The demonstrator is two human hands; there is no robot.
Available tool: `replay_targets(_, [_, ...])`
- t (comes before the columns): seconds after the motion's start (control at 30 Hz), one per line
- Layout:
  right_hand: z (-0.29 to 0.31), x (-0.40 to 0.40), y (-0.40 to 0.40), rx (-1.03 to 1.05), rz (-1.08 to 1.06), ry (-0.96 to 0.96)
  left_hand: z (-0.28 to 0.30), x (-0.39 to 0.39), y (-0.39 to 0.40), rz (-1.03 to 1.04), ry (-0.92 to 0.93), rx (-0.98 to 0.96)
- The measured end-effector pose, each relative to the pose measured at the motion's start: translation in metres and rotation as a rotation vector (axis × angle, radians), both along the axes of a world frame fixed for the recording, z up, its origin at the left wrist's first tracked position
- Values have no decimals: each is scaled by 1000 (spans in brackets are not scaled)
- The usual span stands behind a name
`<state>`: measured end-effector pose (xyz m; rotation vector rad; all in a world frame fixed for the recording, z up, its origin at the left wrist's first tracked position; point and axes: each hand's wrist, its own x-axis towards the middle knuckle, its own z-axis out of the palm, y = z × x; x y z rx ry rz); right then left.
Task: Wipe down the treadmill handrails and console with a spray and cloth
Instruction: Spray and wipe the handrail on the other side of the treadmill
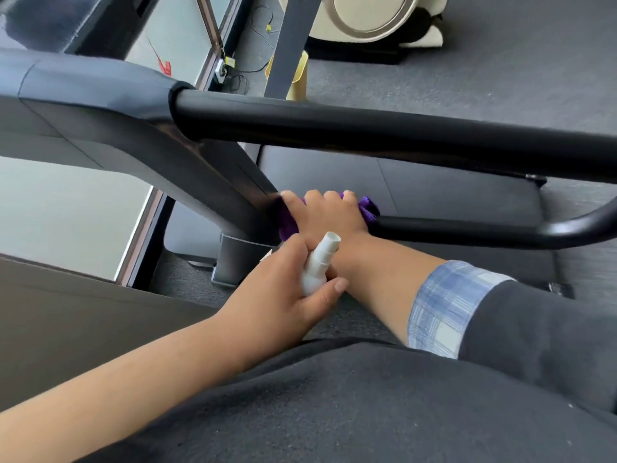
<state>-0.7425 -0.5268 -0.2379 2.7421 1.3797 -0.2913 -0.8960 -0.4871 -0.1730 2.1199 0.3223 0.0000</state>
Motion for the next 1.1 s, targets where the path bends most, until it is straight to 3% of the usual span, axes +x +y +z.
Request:
replay_targets(0.27, [13,36,-70,31,-43,71,-2,38,-60,-59,-35,-21])
replay_targets(0.63, [41,86,-234,-22,-134,-77,3,81,-155,-23,-106,-100])
replay_targets(0.83, [72,89,-235,-91,-20,-23,7,83,-189,118,-155,-126])
replay_targets(0.97, [98,91,-229,-274,149,-123,16,81,-207,282,-233,-157])
replay_targets(1.1, [110,93,-231,-546,427,-340,22,82,-226,394,-298,-213])
